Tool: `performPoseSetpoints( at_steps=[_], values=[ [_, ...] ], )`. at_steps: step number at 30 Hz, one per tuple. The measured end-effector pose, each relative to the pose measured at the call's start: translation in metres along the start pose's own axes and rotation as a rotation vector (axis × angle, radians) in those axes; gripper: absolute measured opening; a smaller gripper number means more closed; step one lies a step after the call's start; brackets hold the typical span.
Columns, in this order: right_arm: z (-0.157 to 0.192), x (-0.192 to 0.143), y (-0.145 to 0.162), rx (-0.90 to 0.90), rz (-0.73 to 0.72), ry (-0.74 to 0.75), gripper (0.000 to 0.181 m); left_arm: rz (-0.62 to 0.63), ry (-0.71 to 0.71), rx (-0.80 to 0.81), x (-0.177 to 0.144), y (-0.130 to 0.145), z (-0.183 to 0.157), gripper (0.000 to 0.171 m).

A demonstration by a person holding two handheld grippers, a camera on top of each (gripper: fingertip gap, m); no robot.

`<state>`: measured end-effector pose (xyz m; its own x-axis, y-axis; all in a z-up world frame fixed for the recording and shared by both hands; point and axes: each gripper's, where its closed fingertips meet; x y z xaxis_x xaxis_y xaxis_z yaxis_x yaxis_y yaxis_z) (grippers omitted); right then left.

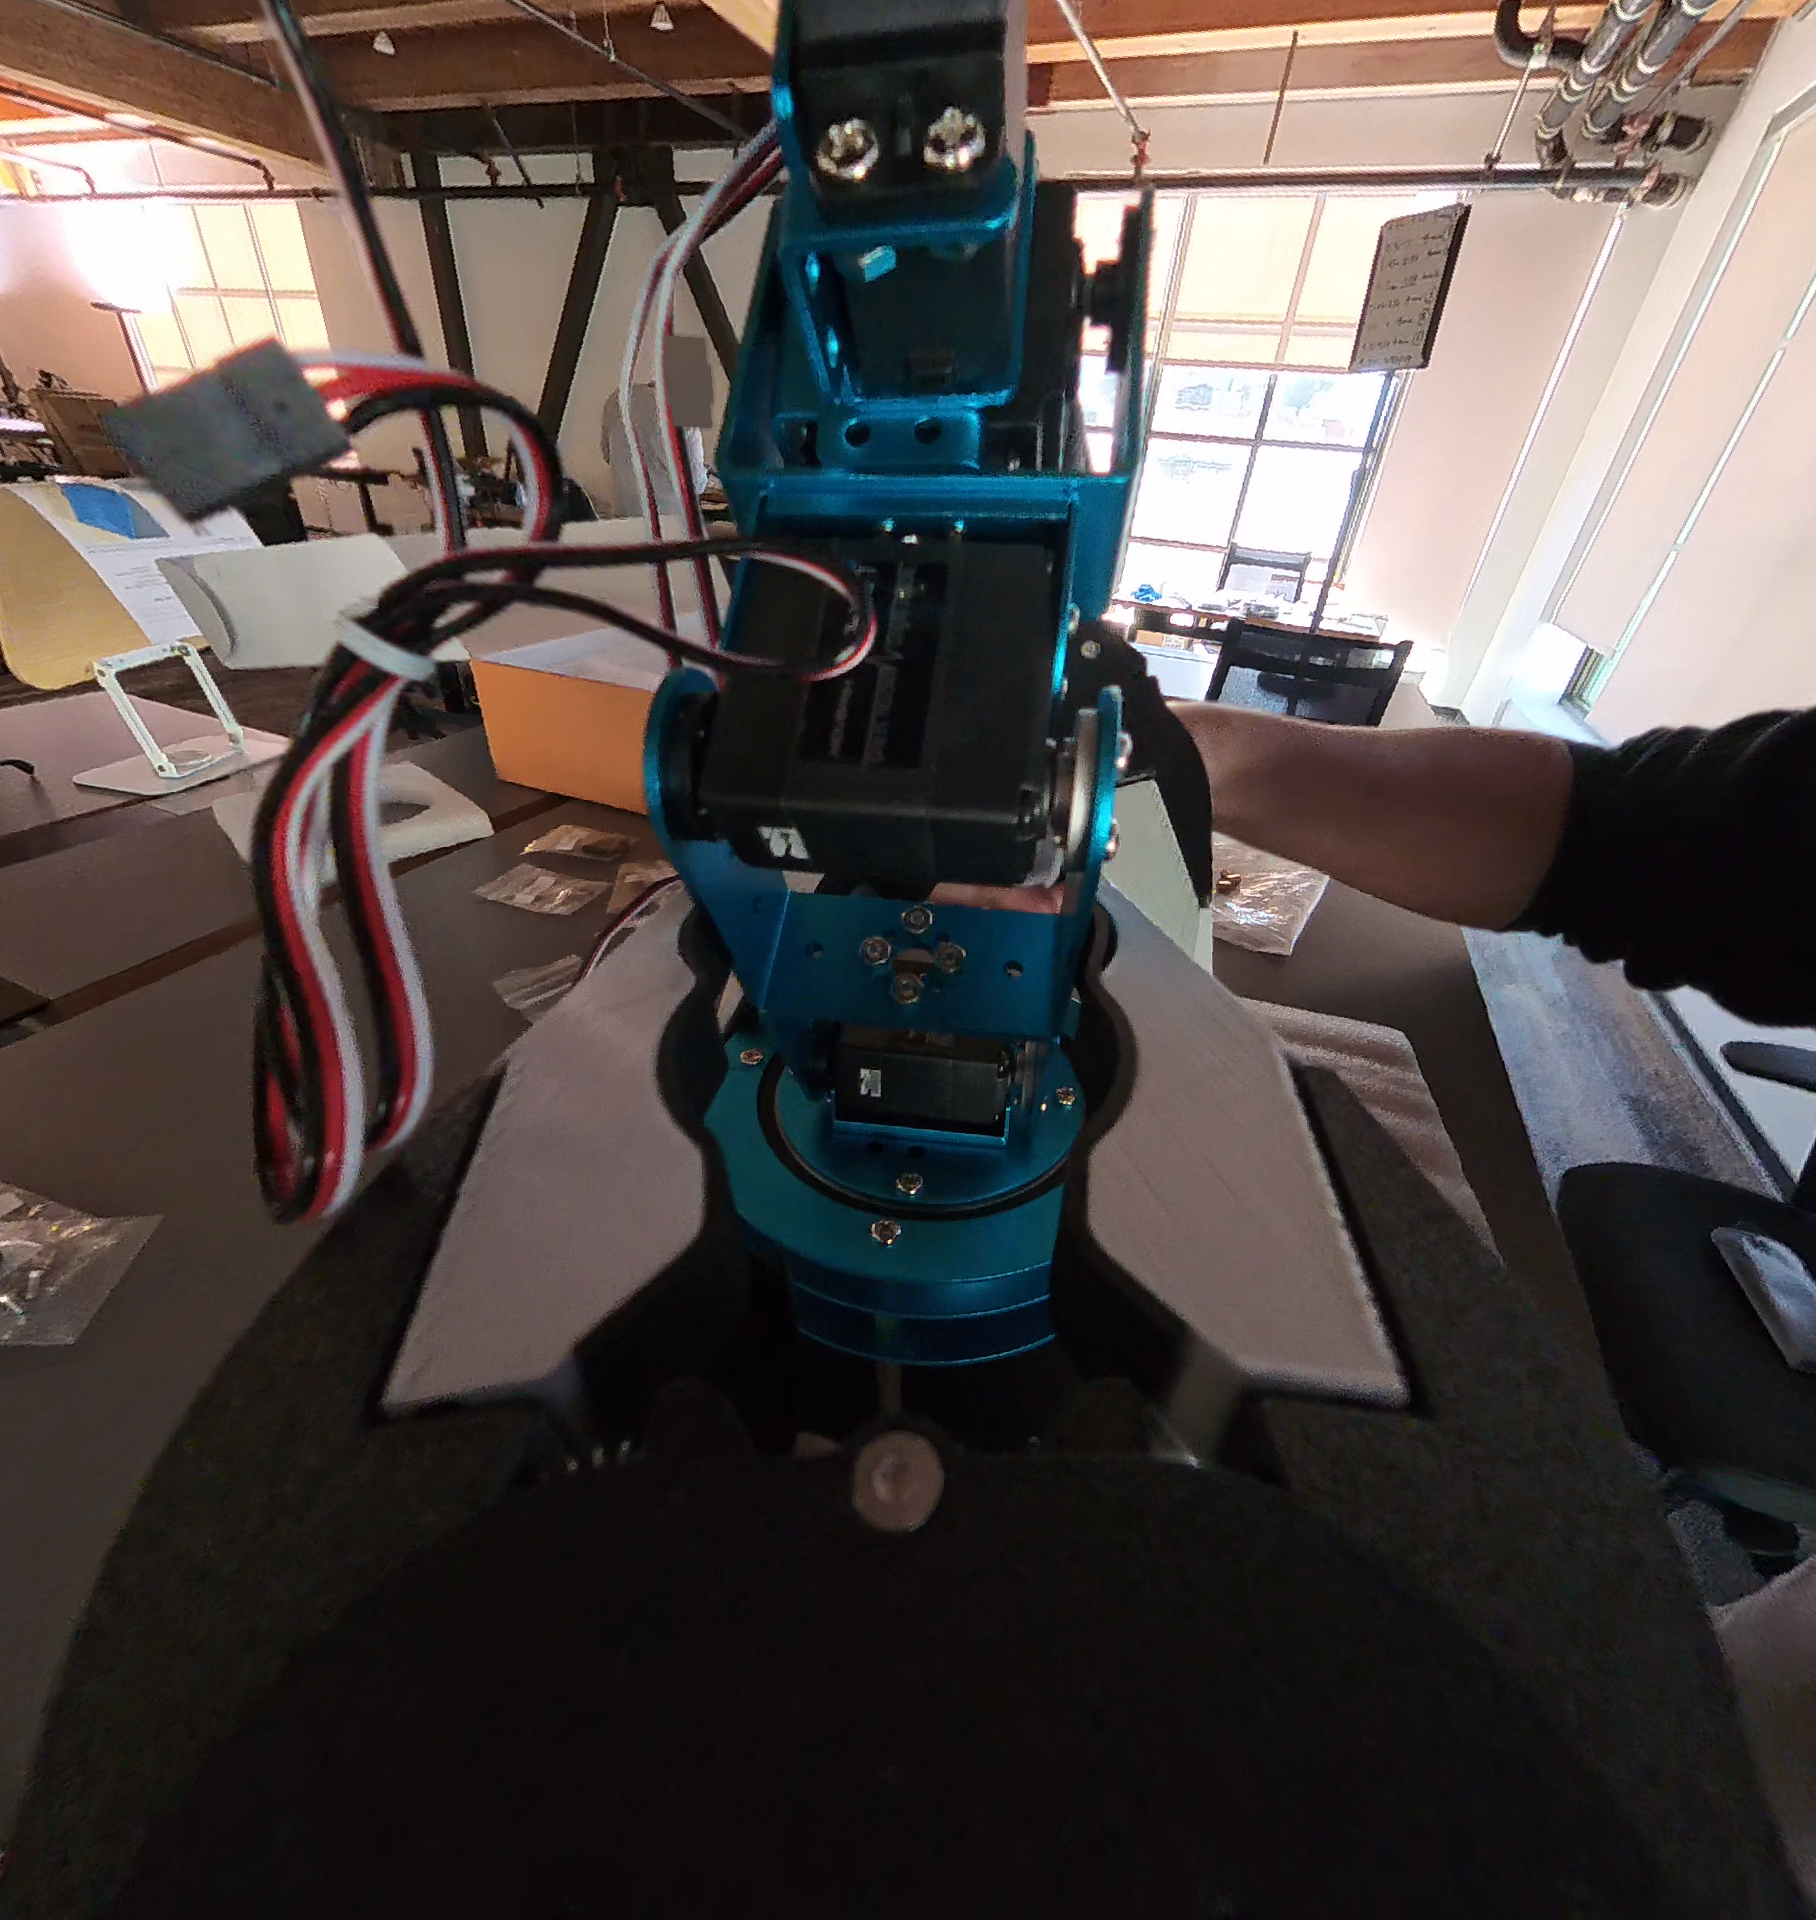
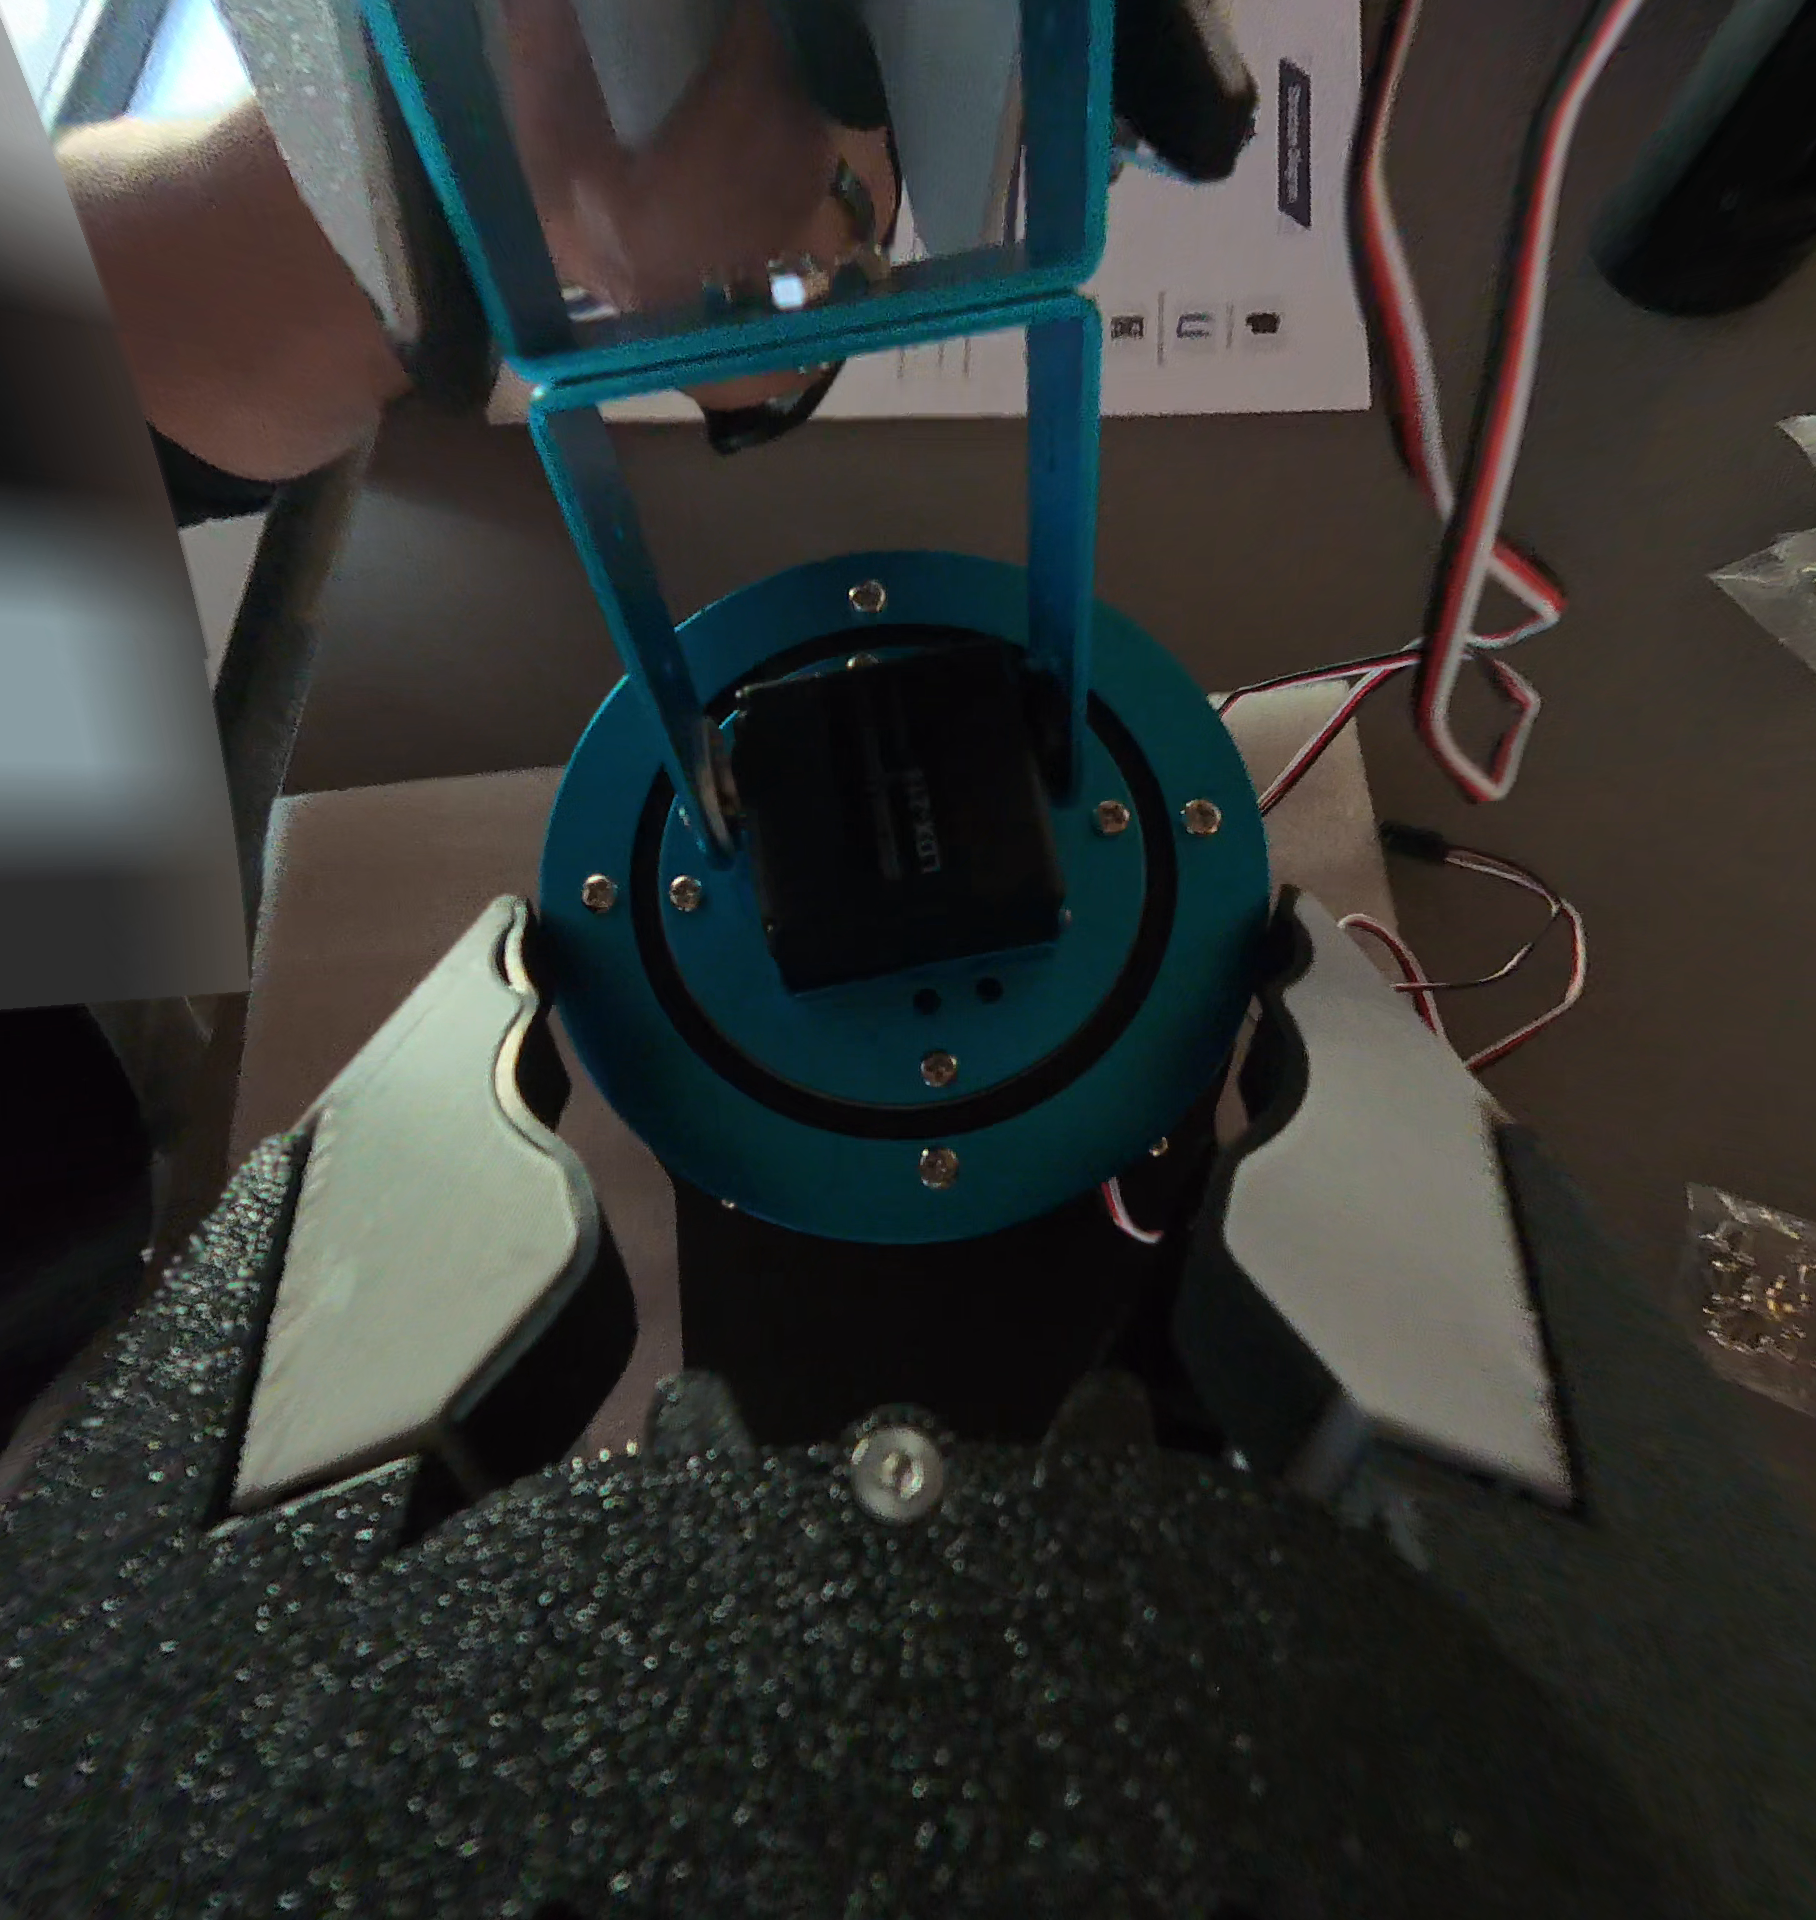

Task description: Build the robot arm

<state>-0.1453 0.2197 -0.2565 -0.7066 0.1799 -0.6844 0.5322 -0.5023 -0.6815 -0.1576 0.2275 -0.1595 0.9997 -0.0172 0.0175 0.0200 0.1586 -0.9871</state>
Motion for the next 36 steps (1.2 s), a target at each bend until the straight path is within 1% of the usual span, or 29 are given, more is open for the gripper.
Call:
performPoseSetpoints(
  at_steps=[3, 8, 11, 14, 18, 19, 20, 21, 25, 26, 27, 29, 30, 32, 36],
  values=[
    [0.001, 0.000, 0.002, -0.007, 0.017, 0.014, 0.133, 0.007, 0.006, 0.022, -0.001, 0.000, -0.004, 0.066],
    [-0.001, 0.002, -0.001, 0.040, -0.031, -0.042, 0.133, 0.007, -0.001, -0.043, 0.000, 0.002, 0.004, 0.066],
    [0.000, 0.002, 0.001, 0.017, 0.004, -0.002, 0.134, 0.000, 0.010, -0.015, -0.001, 0.001, 0.000, 0.066],
    [0.003, 0.001, 0.003, -0.031, -0.010, 0.043, 0.134, -0.003, 0.028, 0.053, -0.002, 0.000, -0.009, 0.065],
    [0.004, 0.004, 0.003, -0.053, 0.011, 0.070, 0.134, 0.026, 0.048, 0.078, -0.007, 0.004, -0.013, 0.065],
    [0.004, 0.005, 0.003, -0.049, 0.009, 0.067, 0.134, 0.024, 0.046, 0.072, -0.008, 0.005, -0.012, 0.069],
    [0.004, 0.005, 0.002, -0.046, -0.004, 0.061, 0.134, 0.019, 0.043, 0.068, -0.008, 0.005, -0.012, 0.065],
    [0.004, 0.004, 0.002, -0.044, -0.018, 0.055, 0.134, 0.016, 0.042, 0.064, -0.008, 0.005, -0.012, 0.069],
    [0.003, 0.005, 0.001, -0.030, -0.034, 0.035, 0.134, 0.012, 0.044, 0.047, -0.009, 0.006, -0.009, 0.069],
    [0.003, 0.005, 0.000, -0.028, -0.042, 0.031, 0.134, 0.013, 0.048, 0.043, -0.010, 0.007, -0.008, 0.065],
    [0.003, 0.005, 0.000, -0.028, -0.047, 0.032, 0.134, 0.012, 0.052, 0.039, -0.010, 0.007, -0.008, 0.069],
    [0.003, 0.005, 0.000, -0.040, -0.062, 0.034, 0.134, 0.002, 0.057, 0.041, -0.010, 0.007, -0.010, 0.069],
    [0.004, 0.005, 0.001, -0.053, -0.066, 0.043, 0.134, -0.001, 0.064, 0.048, -0.010, 0.007, -0.012, 0.065],
    [0.006, 0.005, 0.002, -0.076, -0.060, 0.069, 0.134, 0.003, 0.081, 0.071, -0.011, 0.007, -0.017, 0.065],
    [0.005, 0.004, 0.001, -0.073, -0.088, 0.054, 0.134, 0.018, 0.076, 0.075, -0.010, 0.008, -0.017, 0.065]
  ],
)
Point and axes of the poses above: each gripper's, where its closed fingertips meet, x out along the fingers, y out of its underside, z = x × y across the jaws, and after that the axes turned 13 degrees about x, right-handed
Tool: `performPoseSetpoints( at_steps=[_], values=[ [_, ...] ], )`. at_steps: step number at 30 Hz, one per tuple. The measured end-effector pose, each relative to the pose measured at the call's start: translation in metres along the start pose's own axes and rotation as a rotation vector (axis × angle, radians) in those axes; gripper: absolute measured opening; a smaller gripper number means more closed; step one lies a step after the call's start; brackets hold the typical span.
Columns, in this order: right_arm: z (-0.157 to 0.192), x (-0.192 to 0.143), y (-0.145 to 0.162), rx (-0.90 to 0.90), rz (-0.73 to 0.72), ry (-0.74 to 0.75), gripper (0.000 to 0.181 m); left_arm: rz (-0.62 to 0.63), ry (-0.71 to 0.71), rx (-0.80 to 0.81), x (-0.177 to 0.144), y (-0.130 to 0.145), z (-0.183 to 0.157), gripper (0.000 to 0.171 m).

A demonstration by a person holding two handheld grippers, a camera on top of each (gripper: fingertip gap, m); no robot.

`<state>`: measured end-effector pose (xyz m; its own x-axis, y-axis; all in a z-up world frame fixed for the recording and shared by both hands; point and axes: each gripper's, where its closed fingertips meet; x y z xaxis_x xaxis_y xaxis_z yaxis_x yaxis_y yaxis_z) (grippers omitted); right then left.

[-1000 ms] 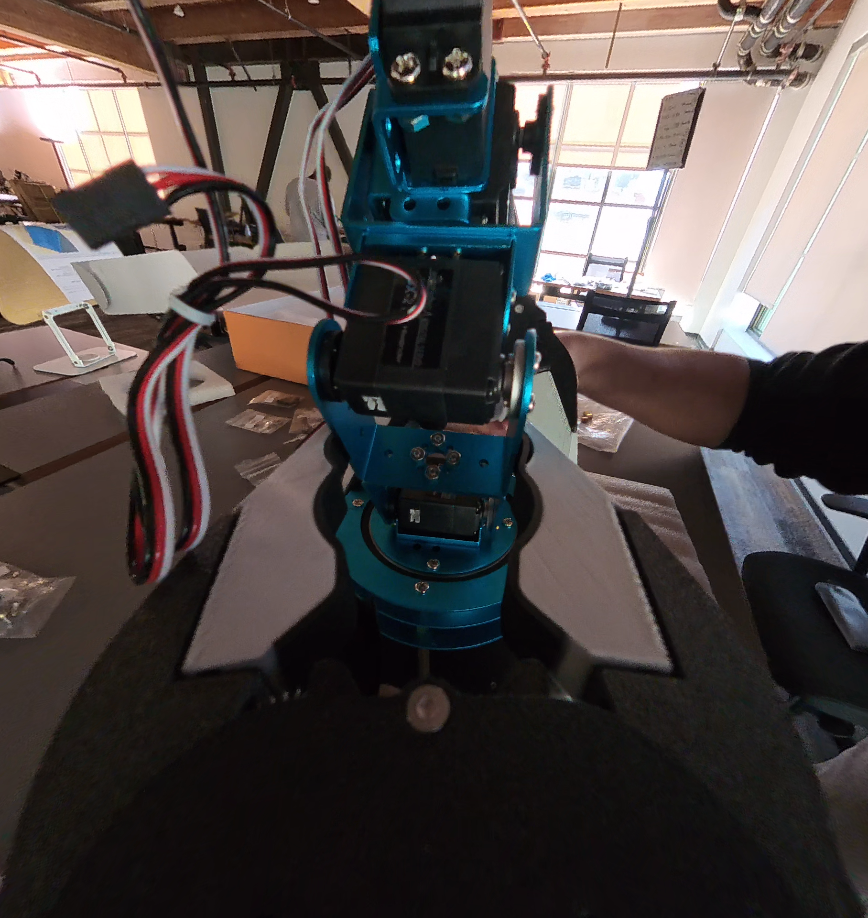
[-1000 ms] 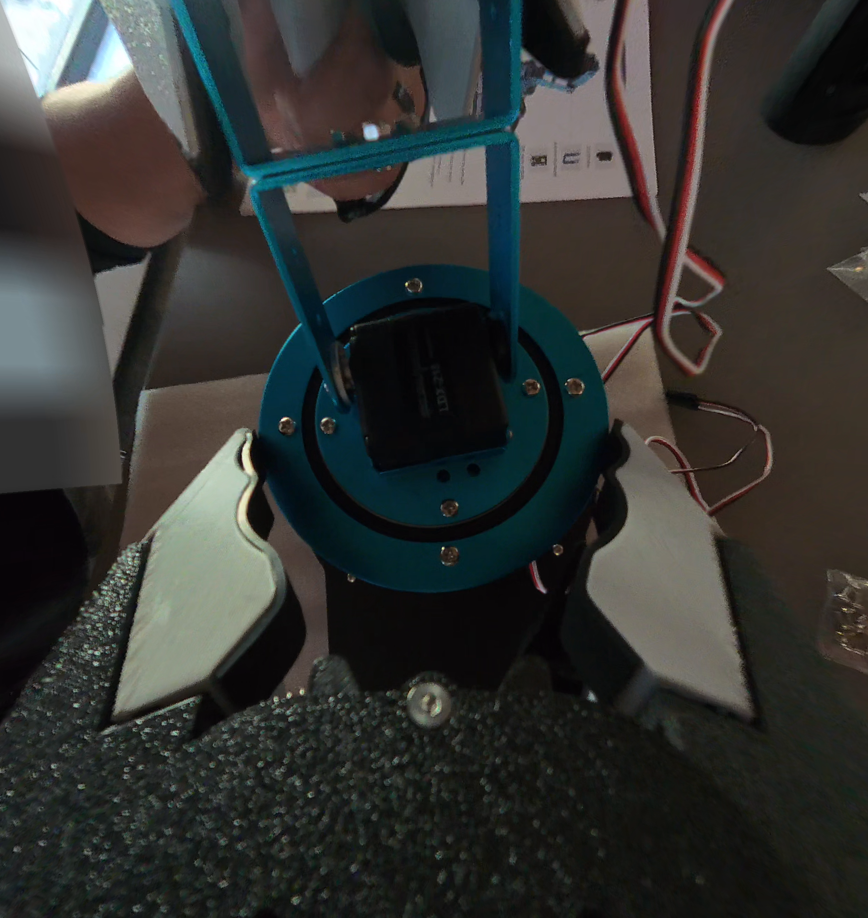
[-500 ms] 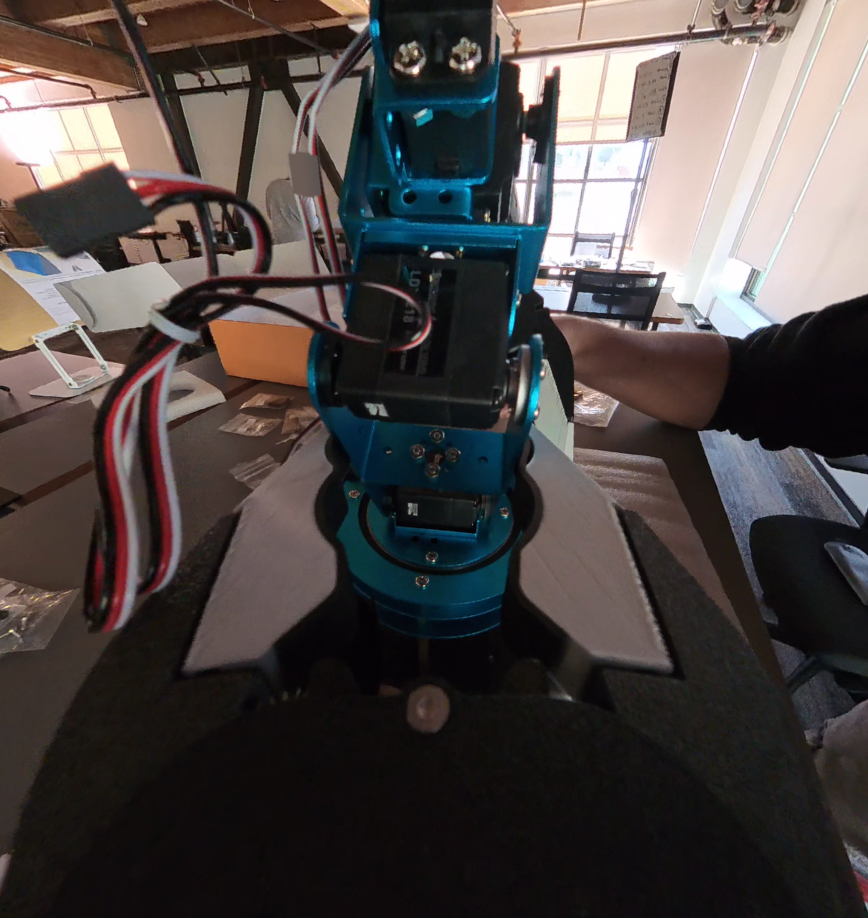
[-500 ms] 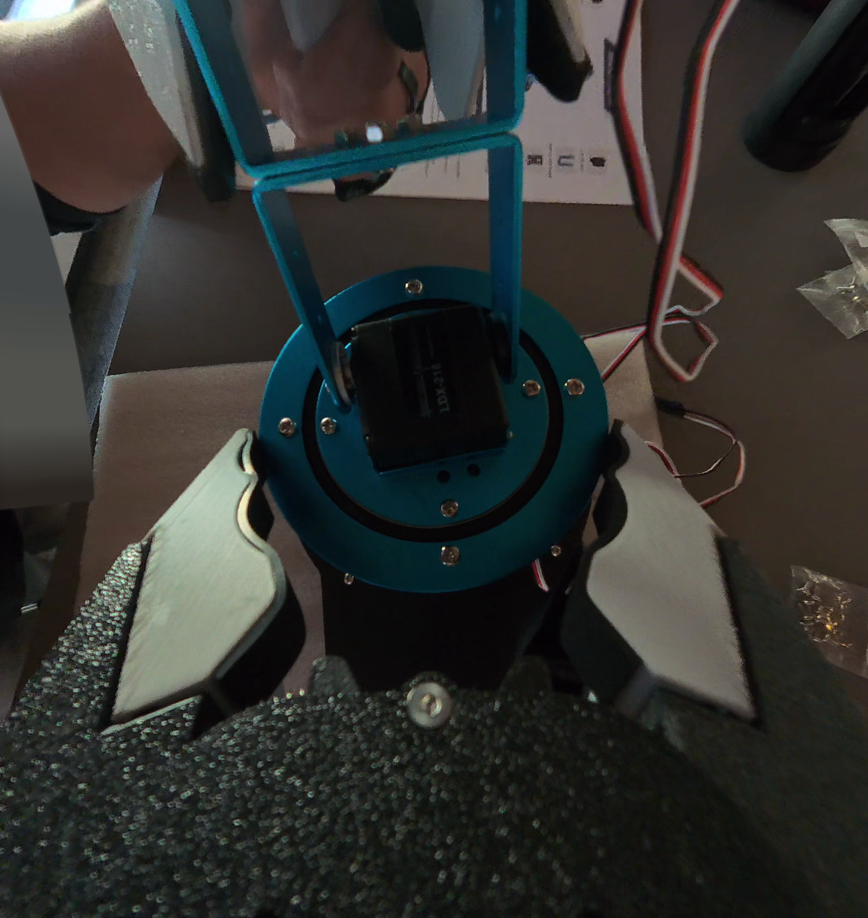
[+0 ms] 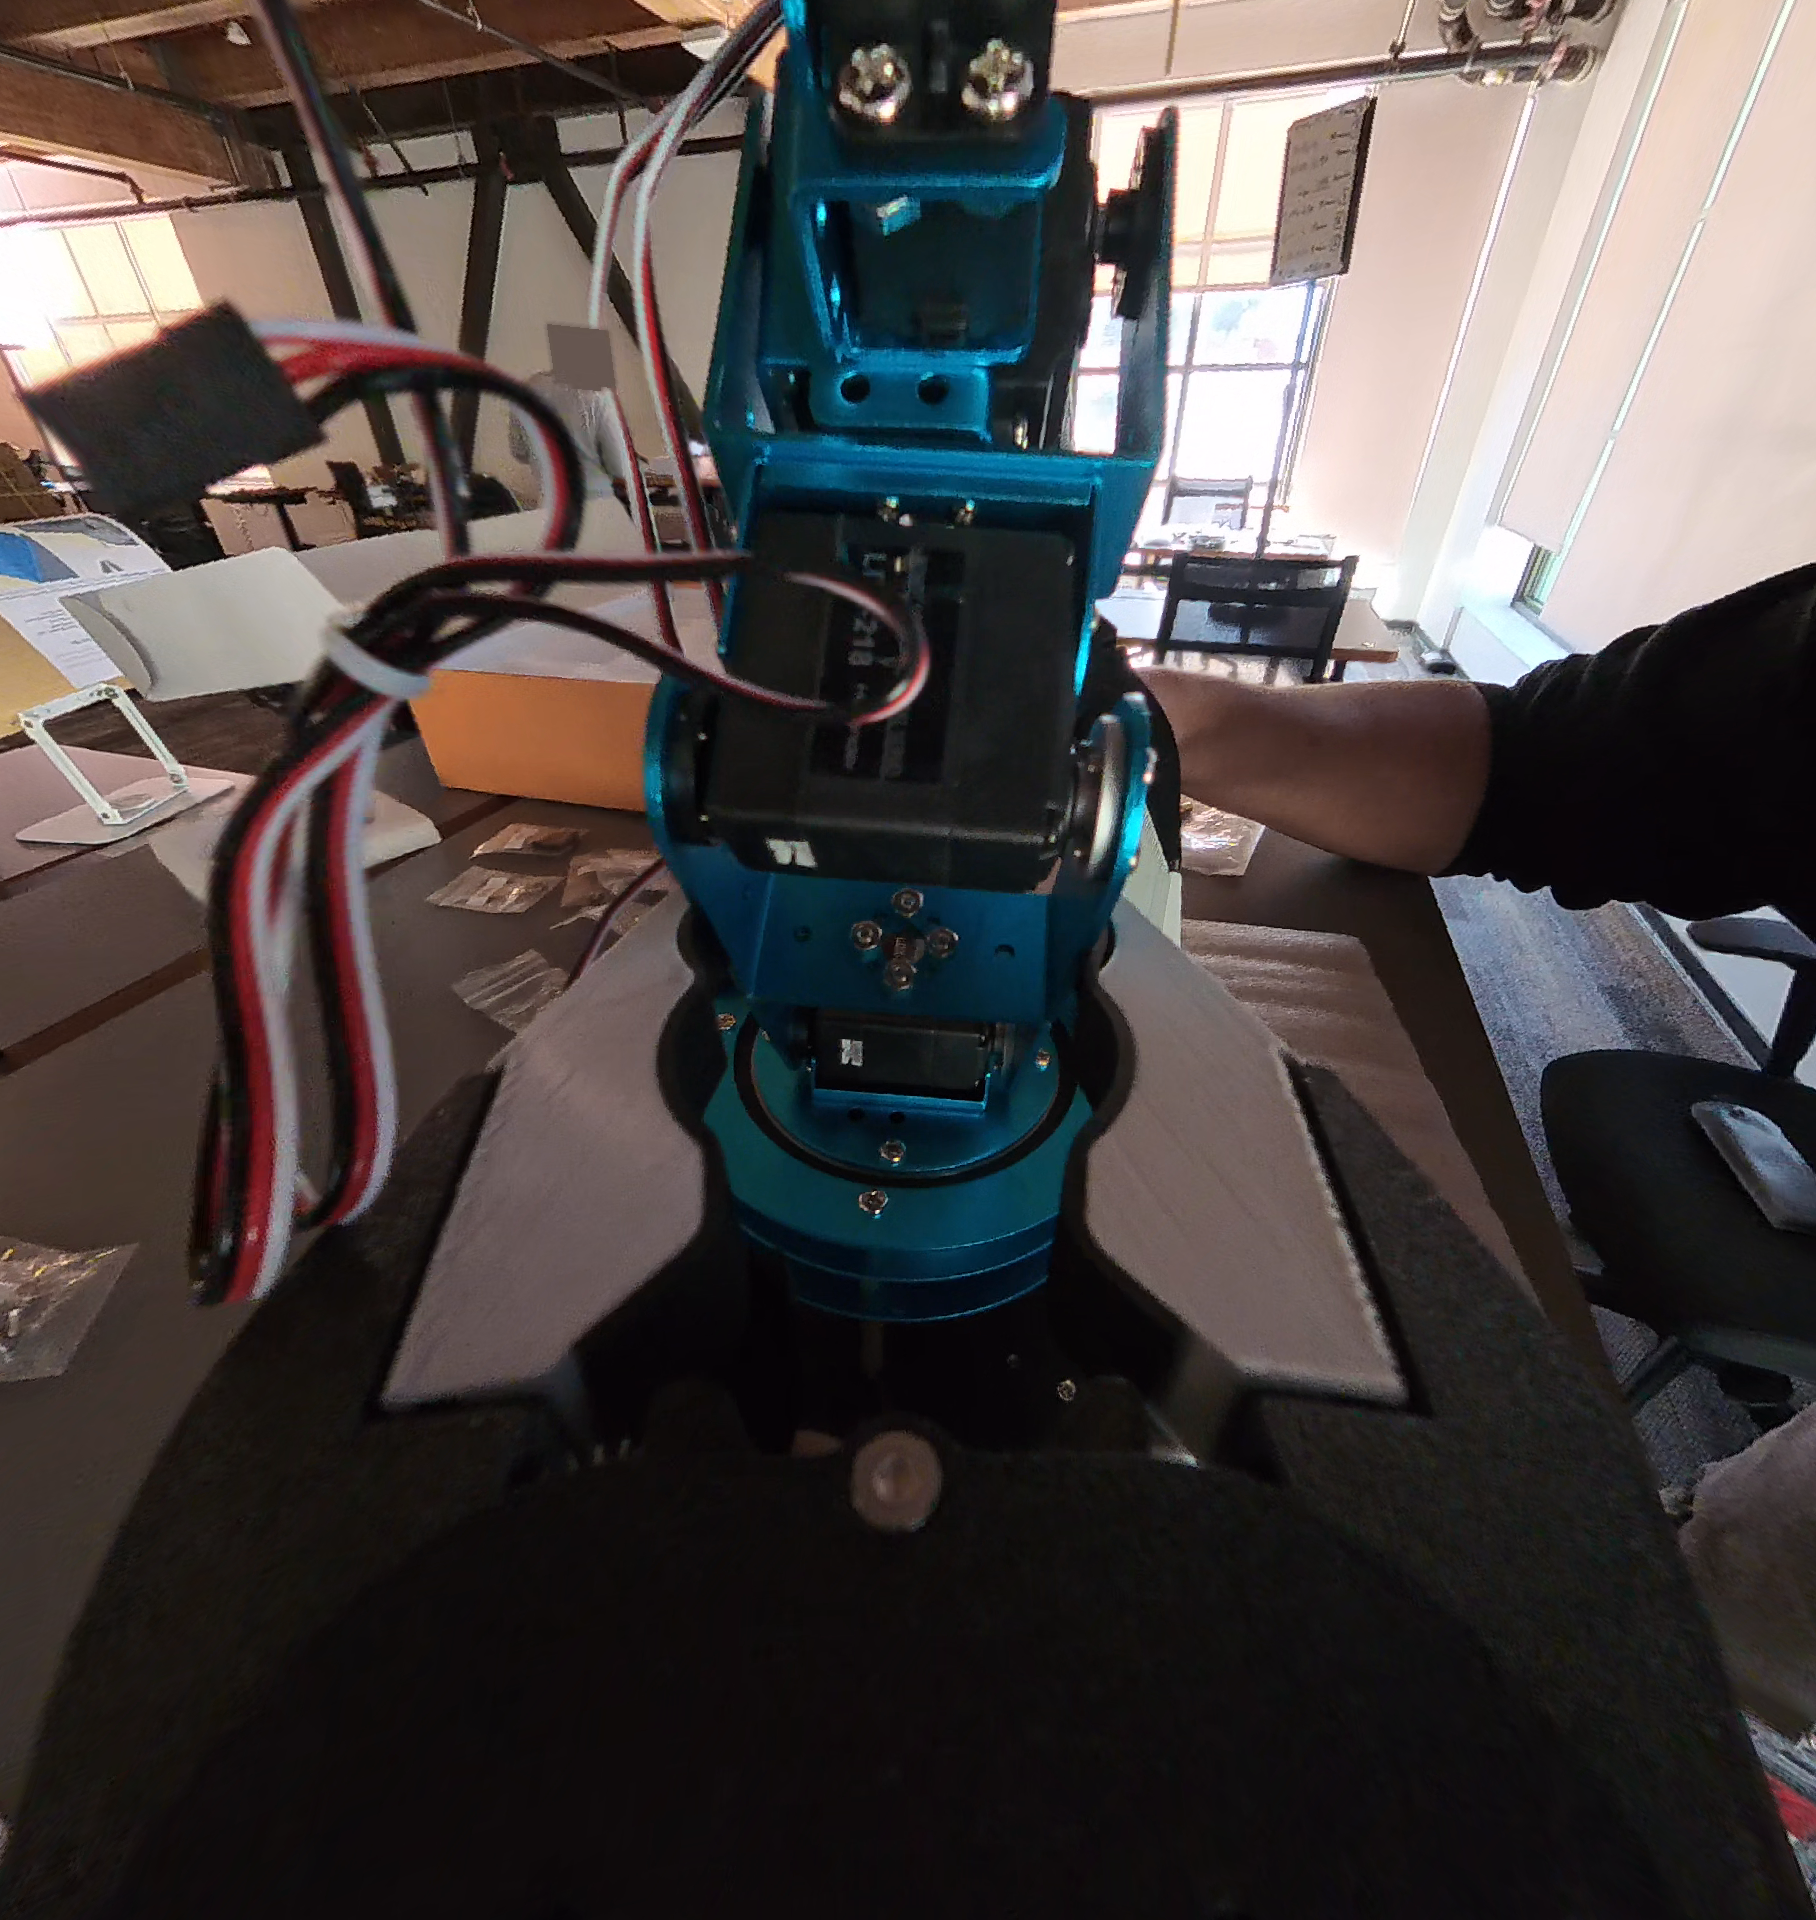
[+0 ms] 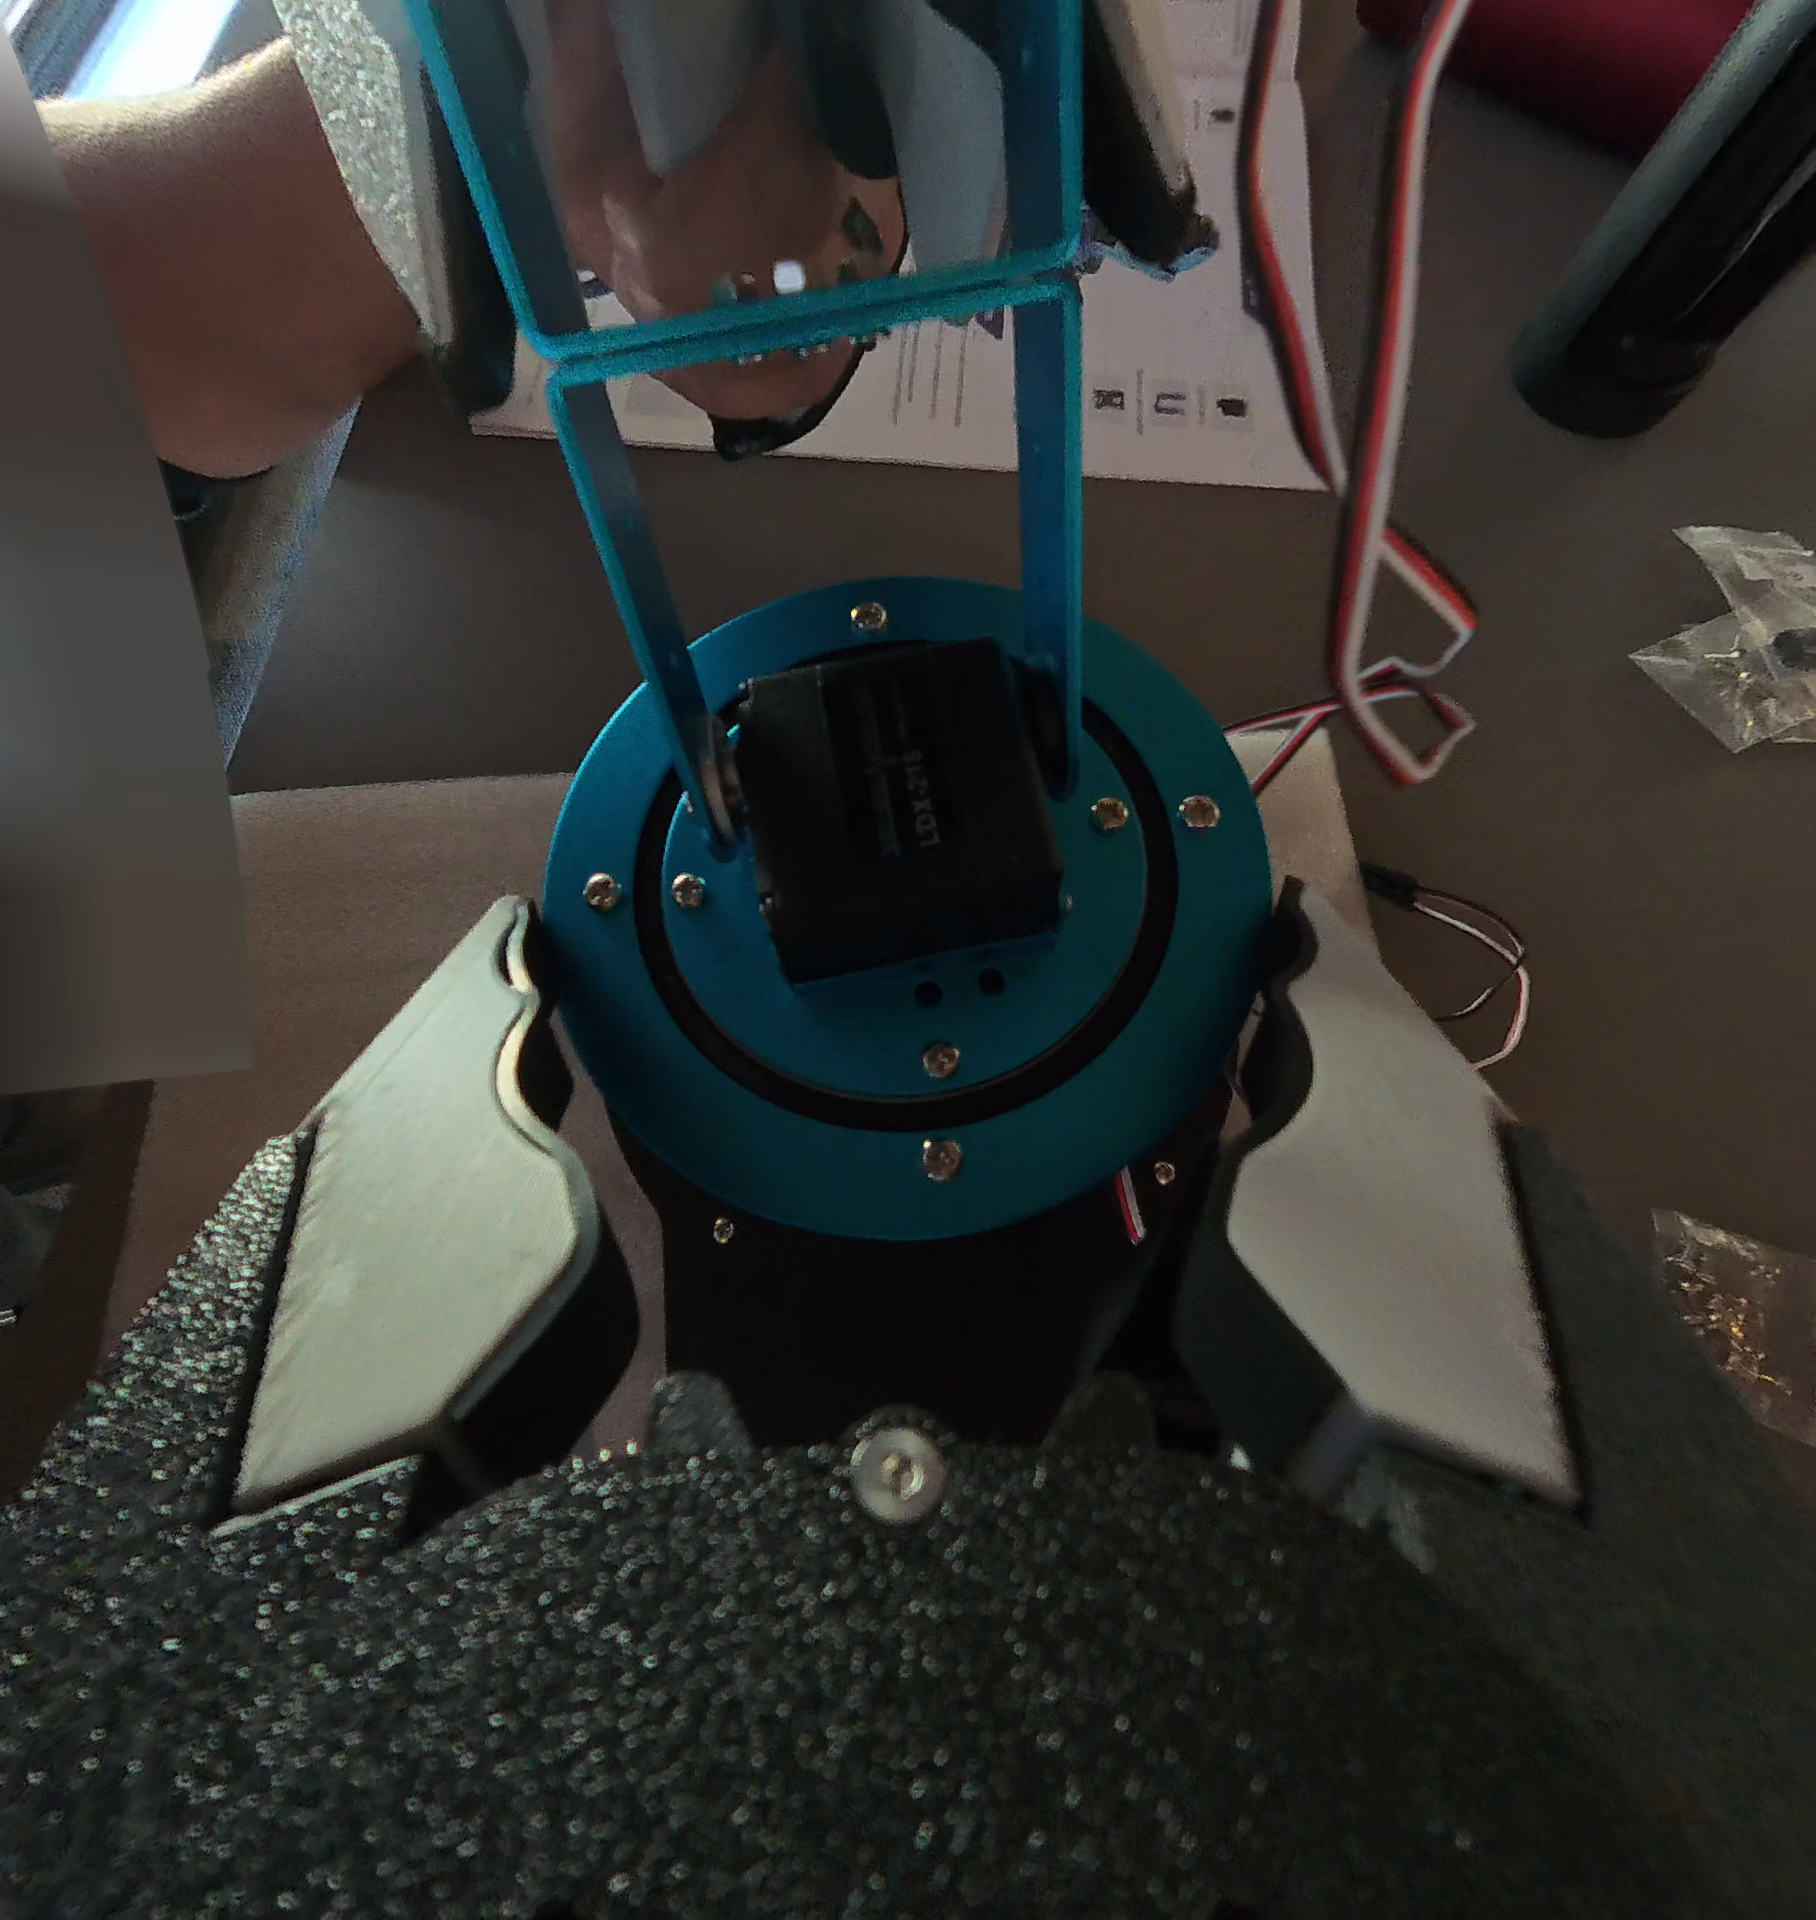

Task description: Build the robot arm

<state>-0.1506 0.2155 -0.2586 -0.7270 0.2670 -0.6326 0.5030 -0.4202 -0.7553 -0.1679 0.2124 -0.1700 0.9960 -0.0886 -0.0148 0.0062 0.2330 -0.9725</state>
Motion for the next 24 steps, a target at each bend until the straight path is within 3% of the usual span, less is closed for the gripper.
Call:
performPoseSetpoints(
  at_steps=[8, 14, 21, 24],
  values=[
    [0.002, -0.002, -0.003, -0.012, -0.069, -0.022, 0.134, 0.016, 0.000, 0.012, -0.001, 0.001, -0.001, 0.065],
    [0.000, -0.043, -0.016, 0.050, -0.201, -0.120, 0.113, 0.028, 0.003, 0.019, -0.002, 0.001, -0.001, 0.065],
    [-0.019, -0.025, 0.058, -0.028, 0.150, -0.044, 0.091, 0.027, -0.005, 0.018, -0.001, 0.001, 0.000, 0.065],
    [-0.019, -0.030, 0.056, -0.001, 0.126, -0.074, 0.064, 0.032, -0.007, 0.017, -0.001, 0.001, 0.000, 0.066]
  ],
)
Point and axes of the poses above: each gripper's, where its closed fingertips meet, x out along the fingers, y out of its underside, z = x × y across the jaws, and after that the axes turned 13 degrees about x, right-handed
